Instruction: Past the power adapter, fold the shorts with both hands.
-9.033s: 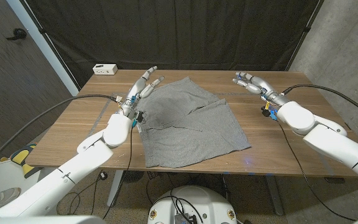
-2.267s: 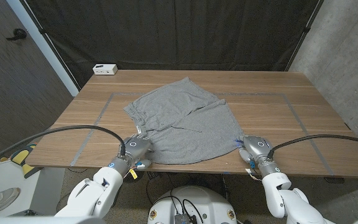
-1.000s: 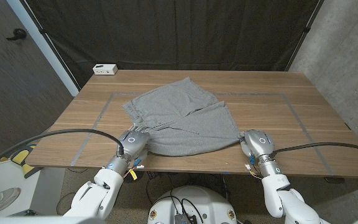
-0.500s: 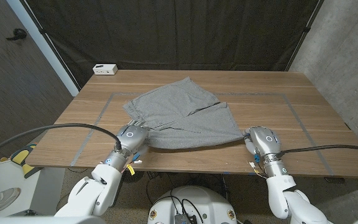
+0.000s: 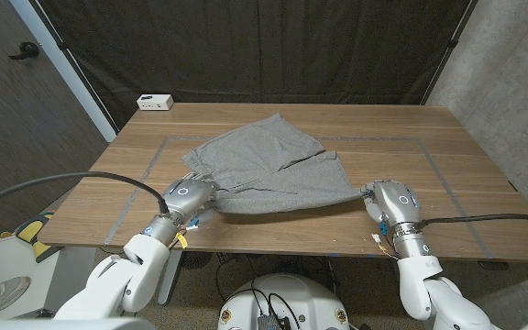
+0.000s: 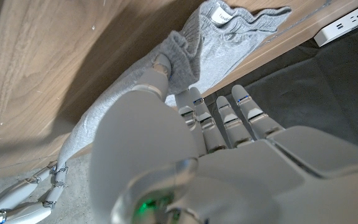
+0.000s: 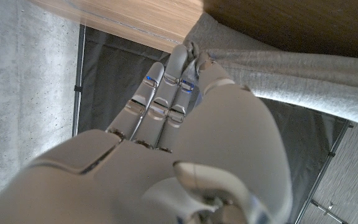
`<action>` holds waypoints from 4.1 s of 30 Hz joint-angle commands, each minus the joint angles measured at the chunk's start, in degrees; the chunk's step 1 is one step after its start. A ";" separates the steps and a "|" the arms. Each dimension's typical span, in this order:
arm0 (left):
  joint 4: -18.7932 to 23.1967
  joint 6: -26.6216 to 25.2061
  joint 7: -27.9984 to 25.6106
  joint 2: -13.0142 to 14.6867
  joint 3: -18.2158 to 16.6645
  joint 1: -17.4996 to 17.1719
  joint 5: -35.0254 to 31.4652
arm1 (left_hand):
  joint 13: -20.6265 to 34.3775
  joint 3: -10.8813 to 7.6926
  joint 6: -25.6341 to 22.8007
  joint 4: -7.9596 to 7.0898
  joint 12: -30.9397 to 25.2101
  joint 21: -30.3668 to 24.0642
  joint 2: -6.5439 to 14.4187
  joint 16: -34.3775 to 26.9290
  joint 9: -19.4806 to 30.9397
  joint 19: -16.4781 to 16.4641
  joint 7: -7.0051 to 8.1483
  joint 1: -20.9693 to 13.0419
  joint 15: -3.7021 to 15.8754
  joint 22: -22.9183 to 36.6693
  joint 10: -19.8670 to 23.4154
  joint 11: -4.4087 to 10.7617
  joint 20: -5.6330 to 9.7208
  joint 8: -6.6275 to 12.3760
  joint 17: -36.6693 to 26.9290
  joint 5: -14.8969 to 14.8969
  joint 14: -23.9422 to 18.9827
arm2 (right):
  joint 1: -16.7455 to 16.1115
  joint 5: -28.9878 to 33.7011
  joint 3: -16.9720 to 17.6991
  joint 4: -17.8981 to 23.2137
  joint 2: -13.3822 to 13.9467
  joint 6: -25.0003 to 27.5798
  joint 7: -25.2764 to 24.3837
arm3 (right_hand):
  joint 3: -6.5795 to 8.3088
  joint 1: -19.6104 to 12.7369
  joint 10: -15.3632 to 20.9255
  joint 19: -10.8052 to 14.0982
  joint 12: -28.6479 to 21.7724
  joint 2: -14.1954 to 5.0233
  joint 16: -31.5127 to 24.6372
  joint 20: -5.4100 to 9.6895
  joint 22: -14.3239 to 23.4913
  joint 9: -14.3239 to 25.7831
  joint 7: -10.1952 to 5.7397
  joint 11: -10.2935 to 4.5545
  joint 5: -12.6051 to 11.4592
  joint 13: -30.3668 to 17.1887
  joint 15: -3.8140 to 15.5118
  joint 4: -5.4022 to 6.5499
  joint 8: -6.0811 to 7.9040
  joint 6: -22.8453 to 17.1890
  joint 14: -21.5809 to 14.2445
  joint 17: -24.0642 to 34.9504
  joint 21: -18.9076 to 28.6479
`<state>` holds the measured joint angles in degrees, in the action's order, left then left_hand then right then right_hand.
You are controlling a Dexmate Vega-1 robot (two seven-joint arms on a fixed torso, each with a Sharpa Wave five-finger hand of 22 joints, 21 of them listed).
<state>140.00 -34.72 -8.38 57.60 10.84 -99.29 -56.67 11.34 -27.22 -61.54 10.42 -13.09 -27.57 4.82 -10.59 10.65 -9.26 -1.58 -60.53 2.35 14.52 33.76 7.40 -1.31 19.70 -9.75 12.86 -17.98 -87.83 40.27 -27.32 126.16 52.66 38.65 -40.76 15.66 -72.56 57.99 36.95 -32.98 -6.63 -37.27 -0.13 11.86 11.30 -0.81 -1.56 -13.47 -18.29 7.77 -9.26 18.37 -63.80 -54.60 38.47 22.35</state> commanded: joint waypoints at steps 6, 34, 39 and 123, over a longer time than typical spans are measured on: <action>3.11 1.11 0.56 -1.76 -9.43 -6.36 -3.24 | 0.15 -0.77 -2.95 -0.38 0.42 -0.68 -0.27 0.19 10.19 0.25 -1.96 -0.50 4.38 0.27 -0.52 0.52 -0.01 9.70 -0.28 0.69 0.35 | -3.21 -0.28 3.76 4.16 1.80 -2.70 0.95 | 1.47 0.38 3.68 -0.59 -2.82 2.50 0.47 -0.70 -0.06 0.91 1.01 2.08 1.18 -7.71 2.39 -0.37 0.98 -2.30 -1.83 0.56 0.27; 3.13 6.05 2.16 -12.56 -16.55 -6.81 -10.72 | 0.21 -1.59 -1.64 -0.86 0.75 -1.84 -0.91 0.13 11.79 0.20 -1.45 0.44 4.82 0.55 -0.65 0.63 0.22 10.53 -0.28 1.34 0.44 | -14.43 -0.04 15.34 11.71 2.60 -7.47 3.52 | 7.69 2.32 6.53 -1.68 -6.24 10.56 -1.54 -1.43 -0.03 2.49 3.81 3.14 -3.62 -13.87 1.01 -0.95 2.95 -8.55 -2.63 7.61 0.69; 3.63 6.75 3.40 -14.18 -17.61 -6.64 -12.14 | 0.22 -1.72 -1.62 -0.91 0.78 -2.01 -0.92 0.13 11.99 0.21 -1.35 0.56 4.87 0.59 -0.68 0.74 0.26 10.69 -0.27 1.37 0.43 | -15.01 1.50 16.41 12.29 1.74 -7.27 4.80 | 9.05 2.58 6.49 -1.84 -6.55 11.24 -1.85 -1.51 0.07 2.61 3.68 3.07 -4.75 -14.82 0.81 -0.86 2.85 -8.62 -2.25 8.93 0.81; -13.39 9.87 38.93 -5.93 -43.29 9.66 71.01 | 0.53 -5.34 2.39 -0.68 1.43 -5.70 0.54 0.53 18.93 2.57 -6.55 0.92 -1.08 1.27 -3.03 -5.14 -2.35 13.46 -0.08 3.16 4.56 | 38.42 3.39 -2.46 -11.74 -3.75 -26.40 33.36 | 25.86 10.41 3.08 -4.16 -3.51 12.47 0.91 -1.38 0.23 5.03 1.36 1.41 -5.74 -16.88 2.88 -0.39 1.68 -3.99 -0.28 16.05 2.44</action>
<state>128.54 -21.46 30.71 48.14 -31.11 -89.42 10.01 11.60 -32.04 -59.18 9.86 -12.04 -32.86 4.58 -10.16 10.69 -6.63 -8.01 -59.77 1.65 15.58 30.81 2.54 -3.40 23.31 -9.68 15.70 -13.54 -55.30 45.03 -26.92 119.38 51.06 14.72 -8.52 40.86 -62.39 60.51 33.04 -36.60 6.03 -36.42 -1.72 11.99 16.12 0.59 -0.38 -19.27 -34.99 7.88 -9.67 19.86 -68.23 -54.61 54.29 24.40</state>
